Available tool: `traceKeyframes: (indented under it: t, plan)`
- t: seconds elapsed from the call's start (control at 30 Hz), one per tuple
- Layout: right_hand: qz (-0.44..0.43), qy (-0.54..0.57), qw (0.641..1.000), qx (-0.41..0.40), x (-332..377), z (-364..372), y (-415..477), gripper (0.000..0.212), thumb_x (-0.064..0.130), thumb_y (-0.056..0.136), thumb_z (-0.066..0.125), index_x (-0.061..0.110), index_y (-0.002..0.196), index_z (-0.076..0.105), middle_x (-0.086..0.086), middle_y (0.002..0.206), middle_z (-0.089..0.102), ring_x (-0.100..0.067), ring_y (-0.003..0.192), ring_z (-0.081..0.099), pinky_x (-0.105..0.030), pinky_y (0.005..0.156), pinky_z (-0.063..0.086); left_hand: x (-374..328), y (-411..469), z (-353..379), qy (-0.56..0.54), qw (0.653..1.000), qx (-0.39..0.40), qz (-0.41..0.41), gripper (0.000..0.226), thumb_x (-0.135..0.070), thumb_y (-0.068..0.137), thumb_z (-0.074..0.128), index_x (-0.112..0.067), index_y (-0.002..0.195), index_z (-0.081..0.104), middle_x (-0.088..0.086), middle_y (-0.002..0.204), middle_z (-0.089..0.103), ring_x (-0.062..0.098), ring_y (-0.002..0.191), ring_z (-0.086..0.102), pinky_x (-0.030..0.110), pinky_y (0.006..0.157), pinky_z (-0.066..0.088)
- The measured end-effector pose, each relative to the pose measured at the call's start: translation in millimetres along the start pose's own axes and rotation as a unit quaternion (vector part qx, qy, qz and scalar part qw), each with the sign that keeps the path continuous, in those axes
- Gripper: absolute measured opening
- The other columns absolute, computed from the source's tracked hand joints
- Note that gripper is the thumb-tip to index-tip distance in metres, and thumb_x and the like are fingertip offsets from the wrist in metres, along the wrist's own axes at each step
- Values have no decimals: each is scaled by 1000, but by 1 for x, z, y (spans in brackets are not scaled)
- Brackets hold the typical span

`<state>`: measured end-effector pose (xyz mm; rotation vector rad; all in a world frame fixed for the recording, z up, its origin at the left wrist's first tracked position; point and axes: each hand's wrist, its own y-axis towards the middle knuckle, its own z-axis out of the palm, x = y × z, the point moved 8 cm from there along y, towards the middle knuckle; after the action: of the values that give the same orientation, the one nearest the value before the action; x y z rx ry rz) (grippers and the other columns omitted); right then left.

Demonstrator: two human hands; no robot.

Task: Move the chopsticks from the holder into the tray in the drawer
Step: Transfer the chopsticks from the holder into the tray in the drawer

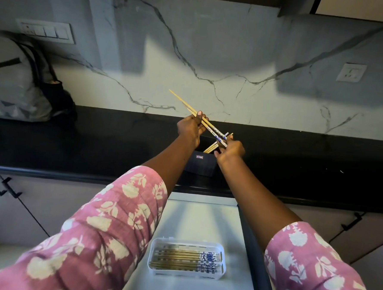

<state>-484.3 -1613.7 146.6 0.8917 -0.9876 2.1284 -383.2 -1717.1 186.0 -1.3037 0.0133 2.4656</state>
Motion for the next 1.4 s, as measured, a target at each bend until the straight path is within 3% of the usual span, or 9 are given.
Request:
traceKeyframes:
  t: [0.23, 0.47, 0.63, 0.8, 0.93, 1.07, 1.17, 1.27, 1.4]
  plan:
    - [130, 1, 988, 85, -25, 1, -6, 30, 13, 100, 38, 0, 120, 56, -17, 134, 56, -26, 126, 53, -36, 104, 41, -1, 0, -2, 15, 999, 6, 29, 19, -3, 90, 58, 7, 106, 62, 8, 81, 66, 16, 76, 66, 29, 76, 57]
    - [-27, -303, 951, 54, 0, -8, 19, 9, 17, 87, 64, 10, 82, 65, -9, 79, 58, -19, 65, 51, -24, 53, 37, 1, 6, -13, 97, 994, 23, 38, 22, -4, 91, 57, 7, 110, 61, 8, 83, 66, 17, 78, 66, 29, 77, 57]
    - [-188, -335, 901, 203, 24, 30, 14, 25, 13, 91, 60, -1, 110, 66, -15, 103, 70, -20, 97, 62, -33, 92, 49, 20, -2, -14, 217, 970, 101, 32, 27, -4, 89, 59, 9, 113, 60, 8, 82, 67, 14, 75, 67, 23, 69, 58]
    - [-171, -368, 873, 269, 7, 38, 1, 24, 7, 92, 56, -8, 110, 63, -4, 70, 60, -11, 61, 55, -22, 52, 46, 40, -8, -20, 373, 914, 145, 70, 19, -6, 89, 60, 3, 104, 65, 12, 89, 68, 10, 72, 67, 14, 56, 52]
    - [-167, -366, 885, 232, -15, 22, 10, 21, 3, 89, 60, -8, 105, 66, -12, 87, 67, -13, 69, 62, -23, 66, 54, 61, -9, -38, 417, 890, 177, 51, 23, -10, 86, 65, 3, 105, 66, 14, 91, 67, 15, 79, 66, 14, 65, 56]
    - [-161, -336, 908, 191, -46, -3, 25, 19, -2, 86, 61, -9, 104, 66, -14, 89, 67, -14, 70, 66, -27, 74, 55, 83, -2, -81, 623, 759, 186, 26, 44, -29, 75, 76, -4, 111, 68, 12, 109, 70, 17, 101, 63, 24, 88, 47]
    - [-129, -348, 910, 184, -82, -28, 34, 18, -2, 87, 60, -7, 103, 65, -18, 90, 67, -13, 69, 68, -28, 74, 56, 85, 12, -131, 616, 781, 102, -9, 41, -22, 77, 76, -2, 112, 67, 12, 106, 69, 19, 93, 65, 23, 89, 46]
    - [-144, -441, 862, 206, -116, -53, 33, 14, 2, 86, 62, -5, 97, 68, -27, 90, 70, -30, 82, 68, -40, 80, 54, 81, 27, -172, 588, 808, 29, -24, 25, -13, 83, 69, 3, 103, 69, 15, 93, 70, 16, 71, 64, 27, 86, 53]
    - [-216, -627, 695, 276, -163, -79, 9, 15, 13, 89, 59, 5, 87, 72, -20, 81, 73, -30, 77, 64, -32, 72, 41, 76, 45, -206, 705, 709, 8, -27, 35, -25, 91, 59, -6, 120, 63, 17, 124, 62, 31, 116, 57, 32, 98, 43]
